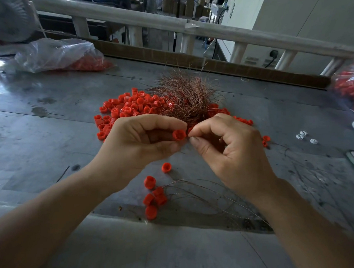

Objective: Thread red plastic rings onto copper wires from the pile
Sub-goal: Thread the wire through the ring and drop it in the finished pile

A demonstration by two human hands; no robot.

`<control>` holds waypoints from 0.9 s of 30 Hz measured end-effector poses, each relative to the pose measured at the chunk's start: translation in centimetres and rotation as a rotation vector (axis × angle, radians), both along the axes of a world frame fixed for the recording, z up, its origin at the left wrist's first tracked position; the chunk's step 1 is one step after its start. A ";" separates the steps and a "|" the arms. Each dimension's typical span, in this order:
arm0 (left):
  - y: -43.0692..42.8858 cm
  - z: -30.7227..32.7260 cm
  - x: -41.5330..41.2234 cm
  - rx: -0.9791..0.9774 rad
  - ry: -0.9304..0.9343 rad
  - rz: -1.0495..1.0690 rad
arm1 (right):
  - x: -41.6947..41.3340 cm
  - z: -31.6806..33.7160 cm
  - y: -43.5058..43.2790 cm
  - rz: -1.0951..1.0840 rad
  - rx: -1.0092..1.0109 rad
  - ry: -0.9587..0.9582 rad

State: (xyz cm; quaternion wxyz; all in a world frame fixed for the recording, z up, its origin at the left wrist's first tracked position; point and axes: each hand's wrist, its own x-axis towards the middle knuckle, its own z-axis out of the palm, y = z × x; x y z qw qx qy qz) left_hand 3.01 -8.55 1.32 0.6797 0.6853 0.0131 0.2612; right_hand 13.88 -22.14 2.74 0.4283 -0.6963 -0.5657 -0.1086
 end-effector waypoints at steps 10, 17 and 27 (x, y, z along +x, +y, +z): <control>0.4 0.0 -0.2 -0.116 0.033 -0.169 | 0.2 0.0 0.0 -0.001 -0.012 -0.045; 0.4 0.0 -0.2 -0.115 0.047 -0.116 | 0.4 0.1 -0.1 -0.024 -0.012 -0.047; 0.4 0.0 -0.1 -0.124 0.048 -0.111 | 0.3 0.1 0.0 -0.019 -0.027 -0.059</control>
